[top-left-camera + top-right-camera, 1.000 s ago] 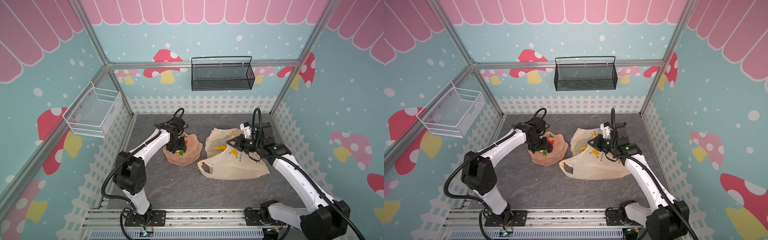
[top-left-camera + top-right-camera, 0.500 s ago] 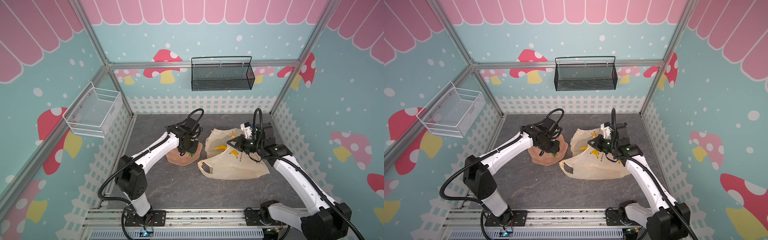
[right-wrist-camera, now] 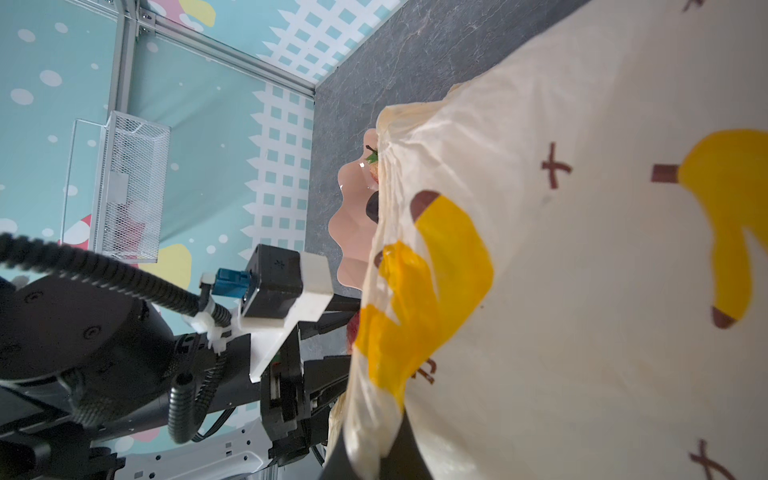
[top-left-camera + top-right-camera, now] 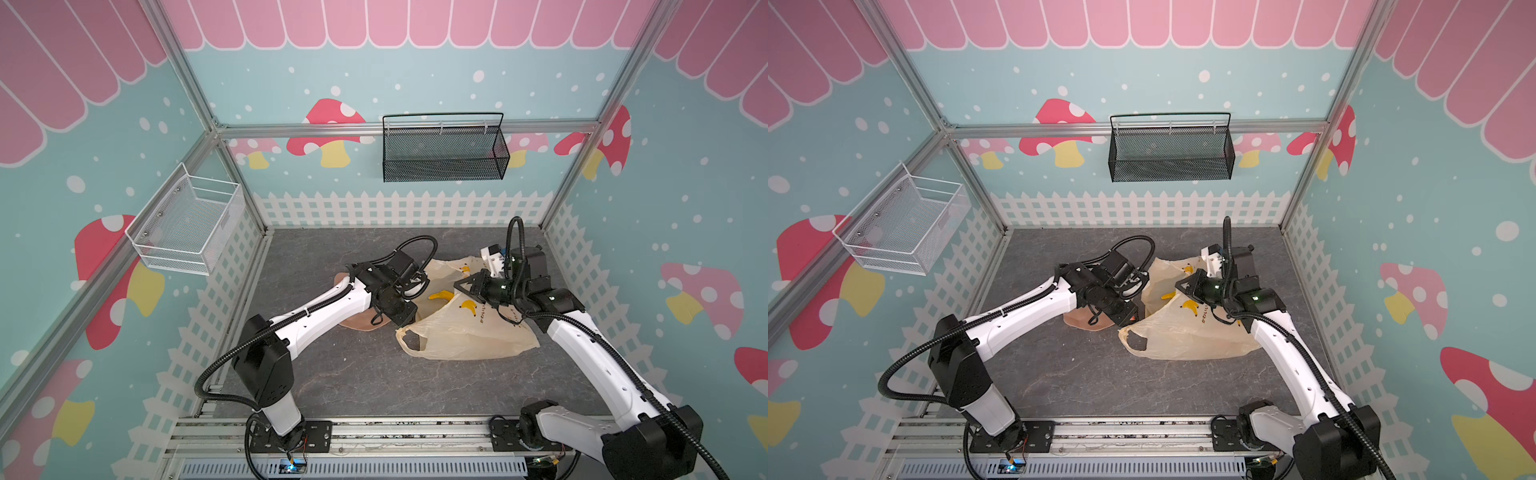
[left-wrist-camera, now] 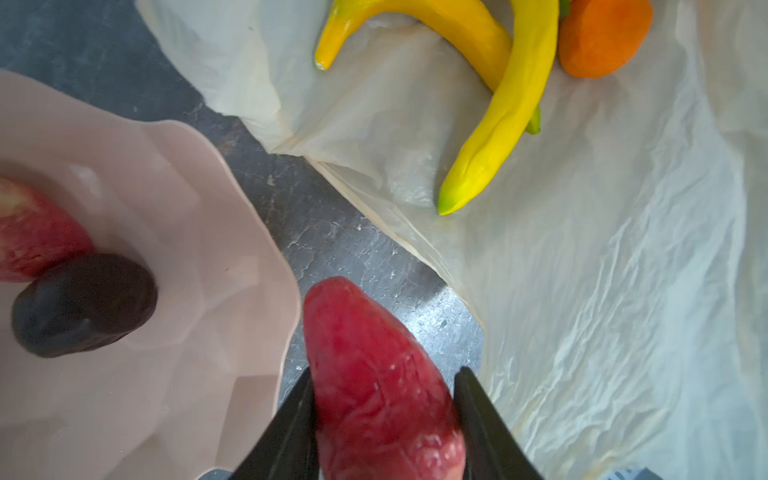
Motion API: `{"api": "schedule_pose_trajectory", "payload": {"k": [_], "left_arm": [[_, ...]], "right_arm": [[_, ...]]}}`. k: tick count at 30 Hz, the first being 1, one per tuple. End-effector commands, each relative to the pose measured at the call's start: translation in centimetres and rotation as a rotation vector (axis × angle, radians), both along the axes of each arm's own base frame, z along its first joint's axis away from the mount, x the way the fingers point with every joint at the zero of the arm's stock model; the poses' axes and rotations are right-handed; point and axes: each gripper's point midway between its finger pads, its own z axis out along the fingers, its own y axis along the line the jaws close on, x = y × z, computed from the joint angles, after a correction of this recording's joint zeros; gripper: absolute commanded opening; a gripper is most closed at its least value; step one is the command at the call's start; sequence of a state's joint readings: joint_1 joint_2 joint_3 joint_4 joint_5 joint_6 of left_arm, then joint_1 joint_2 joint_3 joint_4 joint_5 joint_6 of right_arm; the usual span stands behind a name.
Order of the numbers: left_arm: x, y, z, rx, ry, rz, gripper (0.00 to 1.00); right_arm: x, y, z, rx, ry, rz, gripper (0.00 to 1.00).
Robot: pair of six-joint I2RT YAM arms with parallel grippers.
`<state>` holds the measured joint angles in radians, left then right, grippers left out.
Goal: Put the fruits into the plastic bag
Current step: 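Carry the strawberry with the left gripper down into the bag mouth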
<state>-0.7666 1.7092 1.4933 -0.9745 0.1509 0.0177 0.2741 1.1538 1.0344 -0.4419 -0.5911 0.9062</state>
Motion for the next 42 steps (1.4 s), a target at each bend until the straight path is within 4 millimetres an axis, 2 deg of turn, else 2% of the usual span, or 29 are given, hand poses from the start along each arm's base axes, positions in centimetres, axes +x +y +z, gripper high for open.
{"api": "schedule_pose_trajectory", "payload": {"k": [1, 9, 16, 23, 35, 42], "left_arm": [[-1.1, -1.0, -0.4, -0.02, 0.004, -0.097, 0.37], [-1.2, -2.7, -1.0, -0.044, 0.016, -0.123, 0.36], [-0.8, -4.6, -2.3, -0.077, 0.049, -0.135, 0.35], [-0.1, -7.8, -2.8, -0.141, 0.081, -0.147, 0.34], [2.7, -13.6, -3.3, -0.302, 0.146, -0.038, 0.33], [3.5, -16.6, -3.2, -0.404, 0.202, 0.011, 0.34]], "right_arm": [[-0.4, -0.2, 0.0, -0.001, 0.002, -0.007, 0.0], [-0.6, -0.4, -0.2, -0.003, 0.008, -0.013, 0.0], [-0.7, -0.4, -0.1, 0.0, 0.007, -0.017, 0.0], [-0.8, -0.3, 0.0, 0.01, 0.012, -0.018, 0.0], [-1.2, -0.1, 0.2, 0.05, 0.019, -0.021, 0.0], [-1.6, -0.1, -0.2, 0.061, 0.032, -0.021, 0.0]]}}
